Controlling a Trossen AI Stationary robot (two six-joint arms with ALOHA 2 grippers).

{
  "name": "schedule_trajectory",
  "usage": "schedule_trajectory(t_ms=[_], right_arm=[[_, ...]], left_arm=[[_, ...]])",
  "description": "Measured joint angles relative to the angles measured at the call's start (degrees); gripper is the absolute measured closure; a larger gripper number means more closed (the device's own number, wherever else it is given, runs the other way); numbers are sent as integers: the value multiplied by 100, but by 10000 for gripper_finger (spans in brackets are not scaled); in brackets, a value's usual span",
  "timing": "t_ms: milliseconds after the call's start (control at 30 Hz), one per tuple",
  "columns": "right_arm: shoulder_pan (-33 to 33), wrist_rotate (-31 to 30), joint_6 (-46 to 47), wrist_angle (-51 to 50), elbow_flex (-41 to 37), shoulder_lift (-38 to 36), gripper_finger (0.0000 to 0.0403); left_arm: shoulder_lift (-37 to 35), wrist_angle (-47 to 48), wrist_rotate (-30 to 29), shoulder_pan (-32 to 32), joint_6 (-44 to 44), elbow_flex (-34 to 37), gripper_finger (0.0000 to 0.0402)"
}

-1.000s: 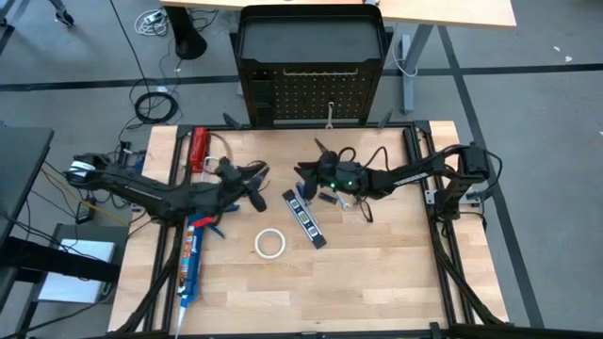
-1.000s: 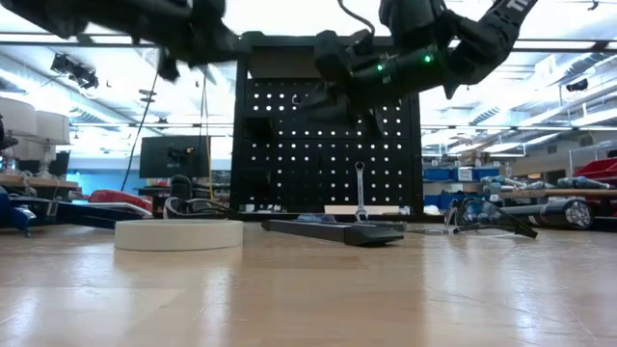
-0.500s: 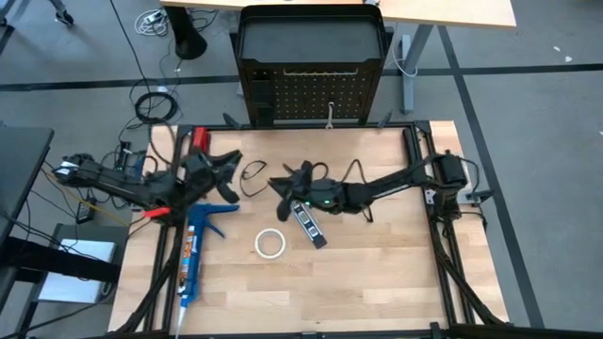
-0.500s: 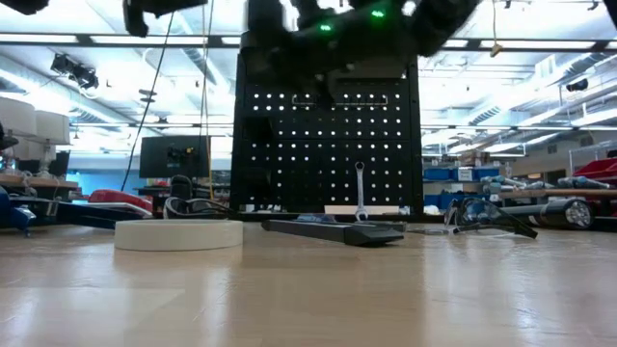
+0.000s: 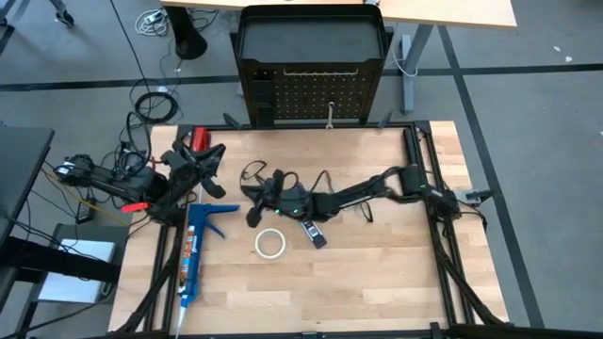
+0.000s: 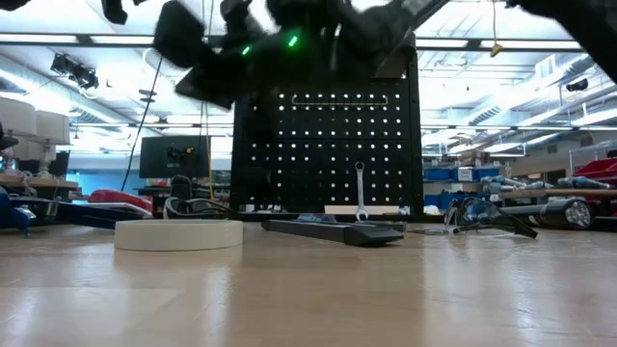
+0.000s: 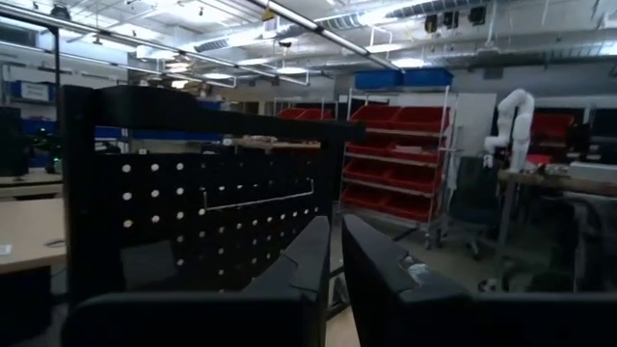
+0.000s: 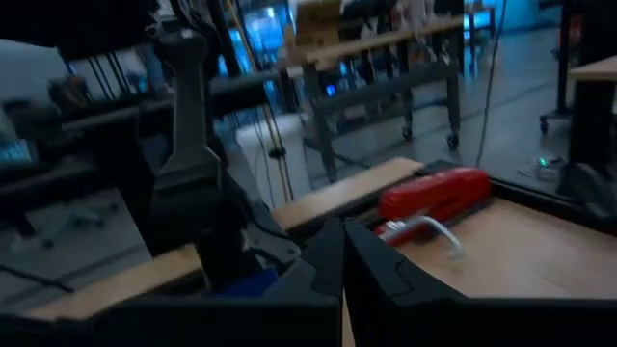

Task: Hang tools onto peg board
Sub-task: Unhang the wrench from the black pegboard

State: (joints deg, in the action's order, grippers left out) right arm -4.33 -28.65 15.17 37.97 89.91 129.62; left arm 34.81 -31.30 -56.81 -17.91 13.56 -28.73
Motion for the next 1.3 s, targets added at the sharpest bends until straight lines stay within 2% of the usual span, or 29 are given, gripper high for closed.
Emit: schedule_trajectory(t_ms=[200,300,467,600,767,867,967,1100,1300], right_arm=[[-7,-169,371,1259,423,1109,380],[0,-159,276,1285,630,1576,380],[80,-77,134,1386,1133,1896,389],[269,323,-159,1223,1343,1976,389],[539,1256,-275,779,1536,1943,382],[696,1357,-659,419,1529,1962,381],[916,1207,-719,392,1531,1950,381],[1246,421,-202,-85,1525,1953,374],[1527,254,207,-91,1522,1948,350]], left_arm=[[-5,17,-226,-107,154,0,364],[-5,160,-231,-107,132,0,364],[0,402,-232,-107,60,0,364],[0,432,-232,-107,-28,0,365],[2,436,-234,-107,-30,0,365],[0,464,-270,-107,-30,0,365],[0,473,-275,-107,-32,0,365],[0,520,-280,-107,-36,0,365],[0,554,-322,-107,-37,0,365]])
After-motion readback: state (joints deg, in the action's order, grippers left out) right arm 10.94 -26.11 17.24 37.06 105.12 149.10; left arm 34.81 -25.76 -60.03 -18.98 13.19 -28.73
